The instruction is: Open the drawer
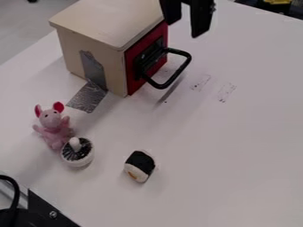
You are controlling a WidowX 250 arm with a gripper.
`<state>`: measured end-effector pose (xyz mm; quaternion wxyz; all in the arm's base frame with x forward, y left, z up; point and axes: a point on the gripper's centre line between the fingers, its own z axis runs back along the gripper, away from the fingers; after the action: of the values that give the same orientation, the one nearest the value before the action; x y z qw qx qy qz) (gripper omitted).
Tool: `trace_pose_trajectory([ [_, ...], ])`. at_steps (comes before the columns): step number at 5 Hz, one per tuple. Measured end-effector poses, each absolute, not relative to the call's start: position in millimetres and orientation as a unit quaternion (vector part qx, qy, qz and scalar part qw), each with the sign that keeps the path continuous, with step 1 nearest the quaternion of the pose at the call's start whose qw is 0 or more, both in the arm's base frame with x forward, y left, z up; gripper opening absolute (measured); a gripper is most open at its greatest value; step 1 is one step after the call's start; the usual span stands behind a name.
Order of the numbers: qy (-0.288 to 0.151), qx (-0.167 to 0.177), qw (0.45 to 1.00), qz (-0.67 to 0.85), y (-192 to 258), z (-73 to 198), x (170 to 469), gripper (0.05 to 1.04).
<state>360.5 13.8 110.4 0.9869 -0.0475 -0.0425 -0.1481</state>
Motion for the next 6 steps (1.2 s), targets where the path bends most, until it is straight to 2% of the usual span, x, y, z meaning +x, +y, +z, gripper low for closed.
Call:
trace_pose_trajectory([
  [2,0.005,0.002,0.995,-0.098,9.5,79.0,360.4,0.998],
  [3,0.044,0.03,0.996,-0.077,14.5,53.7,358.6,0.998],
  [4,0.055,0.047,0.994,-0.08,17.8,37.9,359.1,0.998],
  [5,0.052,0.046,0.995,-0.075,22.0,31.5,356.8,0.964],
  [6,0.04,0.034,0.996,-0.077,17.8,28.5,359.0,0.685],
])
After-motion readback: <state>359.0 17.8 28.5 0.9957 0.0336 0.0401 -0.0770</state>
